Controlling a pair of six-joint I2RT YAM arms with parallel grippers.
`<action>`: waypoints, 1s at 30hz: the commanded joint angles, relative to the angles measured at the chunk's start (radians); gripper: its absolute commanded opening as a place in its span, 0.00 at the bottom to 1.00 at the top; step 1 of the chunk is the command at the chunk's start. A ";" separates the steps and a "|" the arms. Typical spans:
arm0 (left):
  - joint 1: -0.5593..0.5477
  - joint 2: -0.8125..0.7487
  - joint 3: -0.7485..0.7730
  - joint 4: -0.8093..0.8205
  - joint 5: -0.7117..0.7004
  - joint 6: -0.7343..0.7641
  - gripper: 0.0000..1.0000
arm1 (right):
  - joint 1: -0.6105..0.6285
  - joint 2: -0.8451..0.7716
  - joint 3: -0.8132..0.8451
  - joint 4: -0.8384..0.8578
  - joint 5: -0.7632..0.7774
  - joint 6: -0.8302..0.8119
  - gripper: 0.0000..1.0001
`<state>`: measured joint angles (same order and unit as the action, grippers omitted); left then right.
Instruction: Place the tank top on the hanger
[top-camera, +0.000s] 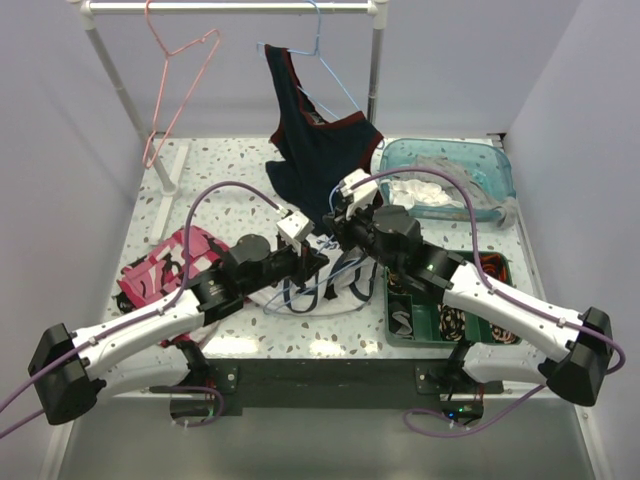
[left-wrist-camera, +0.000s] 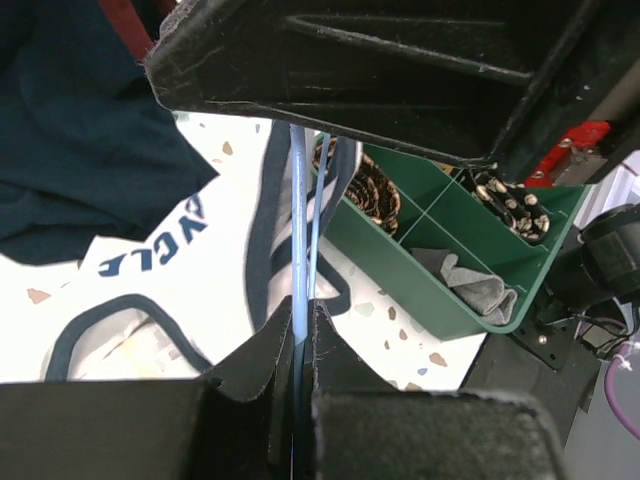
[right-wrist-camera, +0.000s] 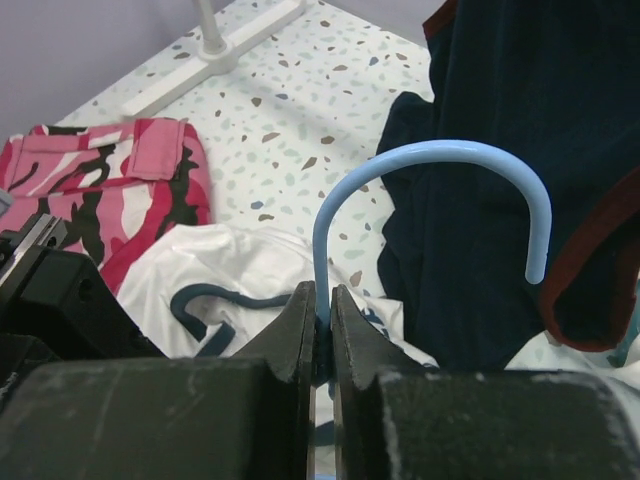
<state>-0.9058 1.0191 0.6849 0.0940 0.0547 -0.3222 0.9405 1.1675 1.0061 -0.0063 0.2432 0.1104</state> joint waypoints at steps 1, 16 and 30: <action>0.005 -0.011 0.018 0.125 0.028 -0.014 0.00 | 0.012 0.008 -0.006 0.071 0.013 0.006 0.00; 0.036 -0.040 0.064 0.027 -0.003 -0.041 0.57 | 0.047 0.001 -0.043 0.068 0.107 -0.141 0.00; 0.122 -0.172 0.186 -0.453 -0.211 -0.175 0.56 | 0.067 -0.060 -0.113 0.039 0.197 -0.169 0.00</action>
<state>-0.8268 0.8383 0.7990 -0.1417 -0.0486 -0.4152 1.0012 1.1648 0.9157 0.0074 0.3862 -0.0376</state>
